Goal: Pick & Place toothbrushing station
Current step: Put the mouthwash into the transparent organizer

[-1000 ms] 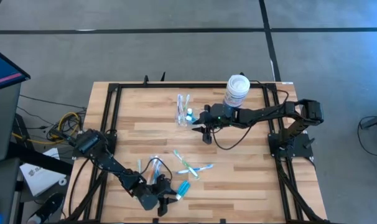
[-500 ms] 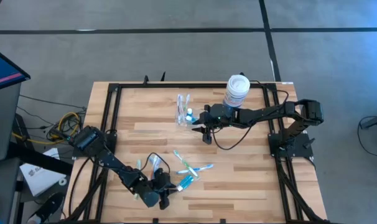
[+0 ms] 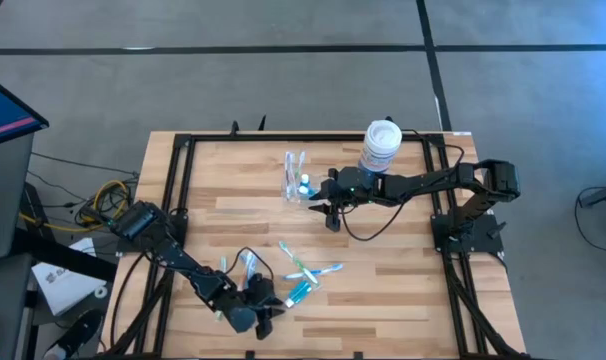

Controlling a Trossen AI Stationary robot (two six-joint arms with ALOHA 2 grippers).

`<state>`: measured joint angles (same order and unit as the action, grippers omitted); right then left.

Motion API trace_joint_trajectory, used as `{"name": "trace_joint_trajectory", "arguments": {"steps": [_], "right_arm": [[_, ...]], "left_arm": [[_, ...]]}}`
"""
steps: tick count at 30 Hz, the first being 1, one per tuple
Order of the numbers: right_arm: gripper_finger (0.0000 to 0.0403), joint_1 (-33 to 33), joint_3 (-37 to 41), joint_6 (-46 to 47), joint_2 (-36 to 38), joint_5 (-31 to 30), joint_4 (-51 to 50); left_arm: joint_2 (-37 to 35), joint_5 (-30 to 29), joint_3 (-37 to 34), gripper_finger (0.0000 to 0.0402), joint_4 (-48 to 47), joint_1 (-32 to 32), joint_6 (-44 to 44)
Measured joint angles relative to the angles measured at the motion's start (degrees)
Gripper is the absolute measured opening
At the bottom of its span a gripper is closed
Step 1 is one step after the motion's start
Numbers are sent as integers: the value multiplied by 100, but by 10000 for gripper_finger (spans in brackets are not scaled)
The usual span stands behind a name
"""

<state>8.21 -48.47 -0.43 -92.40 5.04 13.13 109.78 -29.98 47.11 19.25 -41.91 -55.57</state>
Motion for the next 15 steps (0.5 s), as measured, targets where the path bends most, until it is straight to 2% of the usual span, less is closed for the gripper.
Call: {"name": "trace_joint_trajectory", "arguments": {"steps": [7, 15], "right_arm": [[127, -273, -28, -4, 0, 271, 11], [127, -1323, -392, -306, -35, 407, -246]], "left_arm": [[-2, 2, 4, 163, 129, 33, 149], [-2, 48, 4, 160, 111, 83, 313]]}}
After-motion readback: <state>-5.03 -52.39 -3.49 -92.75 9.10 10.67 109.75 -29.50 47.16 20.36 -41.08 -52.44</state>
